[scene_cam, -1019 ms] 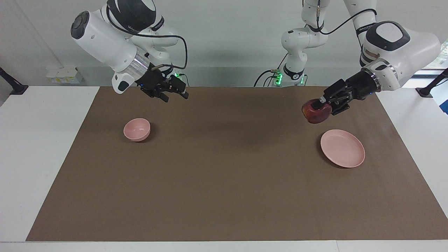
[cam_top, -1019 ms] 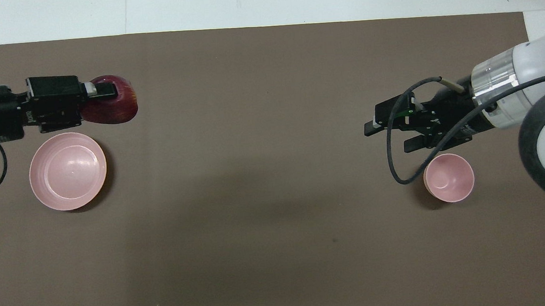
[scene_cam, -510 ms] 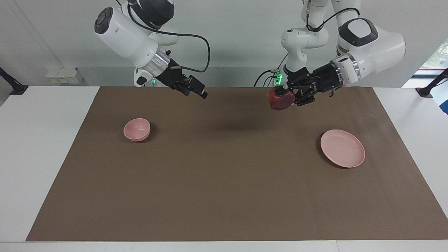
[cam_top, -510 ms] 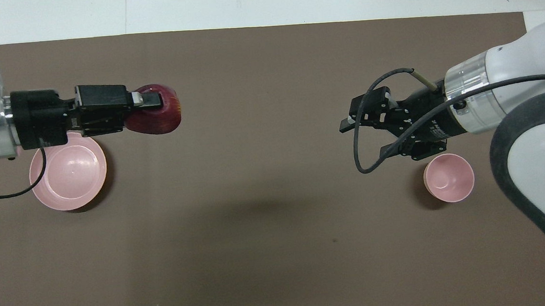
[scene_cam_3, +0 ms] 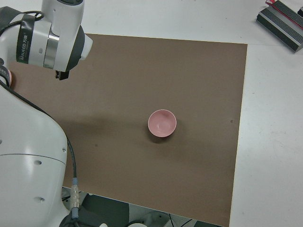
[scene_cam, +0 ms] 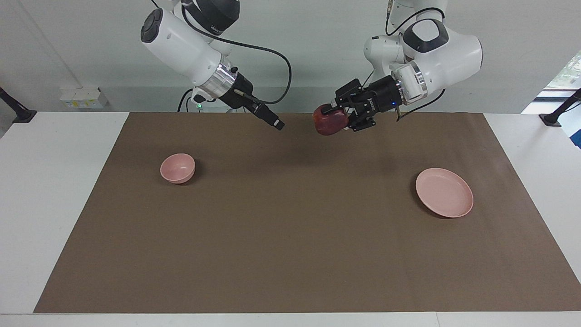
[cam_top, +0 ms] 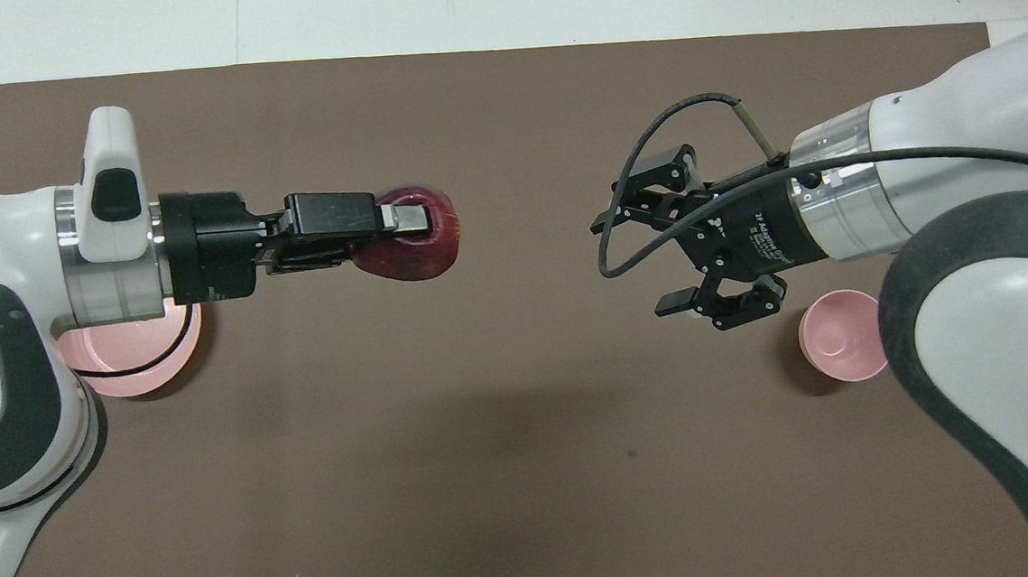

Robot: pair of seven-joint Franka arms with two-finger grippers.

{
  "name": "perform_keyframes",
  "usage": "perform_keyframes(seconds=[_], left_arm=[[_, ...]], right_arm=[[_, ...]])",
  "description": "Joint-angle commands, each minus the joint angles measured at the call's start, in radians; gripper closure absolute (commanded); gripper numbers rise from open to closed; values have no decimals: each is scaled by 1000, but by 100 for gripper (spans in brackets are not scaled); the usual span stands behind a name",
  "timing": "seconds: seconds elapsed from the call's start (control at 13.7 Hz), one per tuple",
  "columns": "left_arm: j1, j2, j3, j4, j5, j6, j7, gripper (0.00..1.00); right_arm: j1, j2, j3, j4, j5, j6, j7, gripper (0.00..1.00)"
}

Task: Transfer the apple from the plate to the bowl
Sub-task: 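Lift the apple with the left gripper while the right gripper approaches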

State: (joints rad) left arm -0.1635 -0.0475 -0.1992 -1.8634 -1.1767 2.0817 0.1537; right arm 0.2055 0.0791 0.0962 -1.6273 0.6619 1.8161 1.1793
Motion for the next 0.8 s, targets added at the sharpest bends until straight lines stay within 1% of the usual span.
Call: perform_keyframes(seconds=[0.0,0.36,0.51,0.73], left_arm=[[-47,-35,15,-34,-26,38,17,100],[-70,-52,15,-59,-26,46,18,100],[-86,-52,15,-57,-26,64,18,100],[-108,-52,15,-57,-24,103,18,100]], right_arm=[[6,45,-1,49,45,9,92,0],[18,53,-1,55,82,43,128,0],[57,56,-1,69,85,60,138,0],[64,56,-1,66,82,51,151,0]])
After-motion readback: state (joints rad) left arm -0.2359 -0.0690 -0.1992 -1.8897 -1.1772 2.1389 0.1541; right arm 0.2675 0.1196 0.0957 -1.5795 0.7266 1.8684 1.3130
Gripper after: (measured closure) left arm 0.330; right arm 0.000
